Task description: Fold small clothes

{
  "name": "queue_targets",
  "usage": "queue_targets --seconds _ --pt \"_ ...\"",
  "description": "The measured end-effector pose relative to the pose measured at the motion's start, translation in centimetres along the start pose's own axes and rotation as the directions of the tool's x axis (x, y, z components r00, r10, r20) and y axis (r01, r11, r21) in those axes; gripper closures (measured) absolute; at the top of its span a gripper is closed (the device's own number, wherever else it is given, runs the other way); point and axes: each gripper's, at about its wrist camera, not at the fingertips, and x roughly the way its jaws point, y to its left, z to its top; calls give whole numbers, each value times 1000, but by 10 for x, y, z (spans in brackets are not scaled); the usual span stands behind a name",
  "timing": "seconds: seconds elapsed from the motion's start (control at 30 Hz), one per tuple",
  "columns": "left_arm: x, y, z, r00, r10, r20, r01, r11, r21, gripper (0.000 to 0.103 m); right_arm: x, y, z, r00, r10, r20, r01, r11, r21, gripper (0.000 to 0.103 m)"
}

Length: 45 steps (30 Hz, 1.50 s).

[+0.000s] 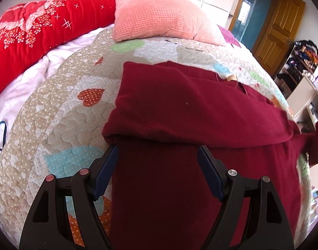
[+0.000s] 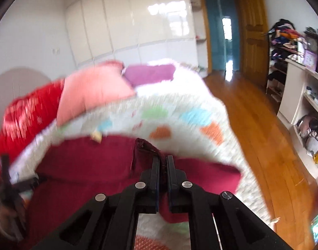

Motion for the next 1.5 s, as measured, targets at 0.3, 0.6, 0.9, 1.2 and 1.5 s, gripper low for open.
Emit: queue_targets --seconds 0.3,0.6,0.9,1.2,1.5 --pt "-15 17 6 999 -13 33 14 999 -49 25 -82 46 102 947 115 300 -86 991 -106 98" --pt "-31 47 12 994 -59 89 70 990 -124 25 -49 190 95 879 445 170 -349 844 -408 98" --pt "-52 88 16 977 -63 203 113 963 -246 25 38 335 48 779 613 -128 -514 509 -691 99" --pt "-42 98 17 976 -78 205 130 958 -257 25 114 289 28 882 438 -177 -465 741 -485 56" --pt "-26 87 15 985 -58 162 94 970 -226 25 105 119 -53 951 176 -255 -252 917 -308 56"
